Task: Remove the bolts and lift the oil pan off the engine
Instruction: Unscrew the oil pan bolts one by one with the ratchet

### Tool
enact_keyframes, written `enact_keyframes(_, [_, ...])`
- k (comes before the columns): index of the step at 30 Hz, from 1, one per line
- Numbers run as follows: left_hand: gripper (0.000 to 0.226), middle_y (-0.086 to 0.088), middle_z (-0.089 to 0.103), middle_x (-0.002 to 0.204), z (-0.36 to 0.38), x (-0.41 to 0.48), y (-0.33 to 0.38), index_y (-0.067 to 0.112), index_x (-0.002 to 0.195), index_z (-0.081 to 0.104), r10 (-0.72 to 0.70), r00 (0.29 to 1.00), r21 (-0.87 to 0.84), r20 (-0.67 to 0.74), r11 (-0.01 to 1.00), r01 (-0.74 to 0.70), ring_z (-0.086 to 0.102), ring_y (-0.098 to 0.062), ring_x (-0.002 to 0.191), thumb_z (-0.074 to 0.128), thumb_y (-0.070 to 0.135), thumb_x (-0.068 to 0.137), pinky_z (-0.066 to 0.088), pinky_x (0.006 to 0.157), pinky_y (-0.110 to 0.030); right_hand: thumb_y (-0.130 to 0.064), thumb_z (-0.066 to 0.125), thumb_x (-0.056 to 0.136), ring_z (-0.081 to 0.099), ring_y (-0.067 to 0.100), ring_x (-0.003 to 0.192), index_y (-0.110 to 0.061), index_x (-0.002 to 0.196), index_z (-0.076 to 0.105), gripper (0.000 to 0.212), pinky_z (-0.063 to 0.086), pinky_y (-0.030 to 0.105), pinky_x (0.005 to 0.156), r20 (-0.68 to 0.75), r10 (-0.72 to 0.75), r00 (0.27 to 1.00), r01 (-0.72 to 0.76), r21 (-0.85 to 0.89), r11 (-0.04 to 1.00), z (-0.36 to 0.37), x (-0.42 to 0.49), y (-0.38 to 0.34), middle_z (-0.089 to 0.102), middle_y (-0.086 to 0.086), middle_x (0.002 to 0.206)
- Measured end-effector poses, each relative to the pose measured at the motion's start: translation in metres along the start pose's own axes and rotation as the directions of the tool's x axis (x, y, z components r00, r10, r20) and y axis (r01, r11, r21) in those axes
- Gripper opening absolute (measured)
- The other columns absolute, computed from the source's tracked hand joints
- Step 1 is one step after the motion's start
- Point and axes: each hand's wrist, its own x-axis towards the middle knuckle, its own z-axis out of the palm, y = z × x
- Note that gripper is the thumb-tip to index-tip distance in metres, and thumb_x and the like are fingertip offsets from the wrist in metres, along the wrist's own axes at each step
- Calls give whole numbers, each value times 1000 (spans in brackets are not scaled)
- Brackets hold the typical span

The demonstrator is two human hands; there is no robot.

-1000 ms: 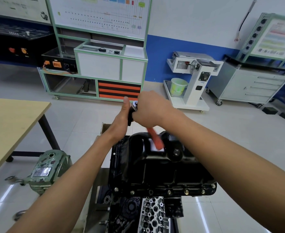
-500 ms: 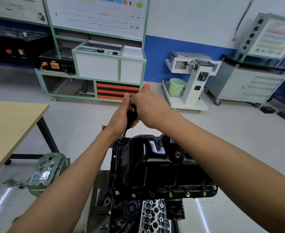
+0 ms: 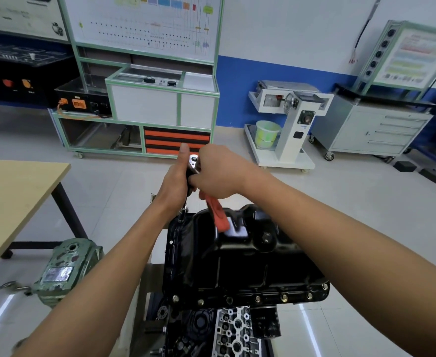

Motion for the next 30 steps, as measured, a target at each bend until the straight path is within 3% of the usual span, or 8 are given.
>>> enact_keyframes(4, [72, 9, 51, 48, 0, 0, -1, 30, 51, 58, 10, 1000, 79, -13, 997, -9, 41, -10, 49, 27, 88, 81, 30, 58, -33, -10, 55, 87, 71, 29, 87, -4, 98, 69, 18, 60, 44, 77, -23, 27, 999, -26, 34, 999, -1, 0, 2, 74, 11, 90])
enact_keyframes(7, [72, 5, 57, 55, 0, 0, 2, 30, 54, 62, -21, 997, 120, -73, 992, 30, 48, -12, 55, 28, 90, 76, 34, 63, -36, -10, 57, 88, 60, 28, 90, -18, 110, 64, 25, 49, 36, 73, -80, -41, 996, 22, -219, 975, -3, -3, 7, 62, 2, 99])
enact_keyframes(12, [77, -12, 55, 54, 4, 0, 3, 19, 58, 60, -27, 999, 48, 27, 999, 26, 45, -21, 50, 27, 81, 88, 33, 54, -33, 0, 51, 87, 51, 28, 78, -21, 105, 67, 32, 42, 37, 65, -154, -222, 963, 140, -419, 897, -6, -3, 8, 36, -4, 73])
enact_keyframes(16, [86, -11, 52, 52, 1, 4, 0, 4, 82, 65, -27, 996, -16, 88, 999, 28, 44, -18, 47, 23, 78, 91, 38, 50, -27, 2, 55, 84, 54, 29, 77, -21, 94, 63, 26, 41, 36, 59, -142, -287, 947, 214, -386, 897, 0, 0, 14, 48, -1, 78])
enact_keyframes(19, [88, -11, 45, 56, 1, 3, -3, 19, 106, 75, 20, 992, -21, 121, 1000, -18, 38, -19, 54, 17, 83, 93, 33, 55, -30, -6, 58, 86, 60, 30, 84, -23, 94, 63, 19, 52, 41, 69, -143, -286, 947, 217, -370, 903, 4, 2, 15, 62, 2, 92])
enact_keyframes(23, [80, -1, 47, 55, -1, 4, -3, 25, 53, 55, -33, 999, 17, 41, 999, 33, 37, -16, 53, 21, 94, 75, 26, 60, -35, -18, 65, 85, 53, 23, 69, -18, 74, 44, 24, 38, 32, 56, -240, -135, 961, 58, -301, 952, 5, 2, 12, 46, -3, 76])
enact_keyframes(27, [114, -23, 62, 95, -2, 7, -5, -10, 100, 65, -63, 993, 40, 99, 997, 59, 52, -29, 88, 24, 93, 75, 43, 82, -54, -17, 61, 84, 50, 17, 56, -17, 68, 44, 23, 29, 27, 47, -194, 14, 981, -29, -79, 996, 2, 0, 4, 49, 0, 69])
enact_keyframes(30, [101, -26, 66, 105, 0, 6, -4, -5, 110, 67, -13, 995, 21, 103, 1000, 11, 59, -31, 98, 23, 83, 85, 47, 98, -58, -21, 57, 89, 51, 17, 59, -16, 71, 42, 24, 31, 28, 50, -174, 57, 983, -61, -23, 998, 1, 1, 0, 51, 0, 70])
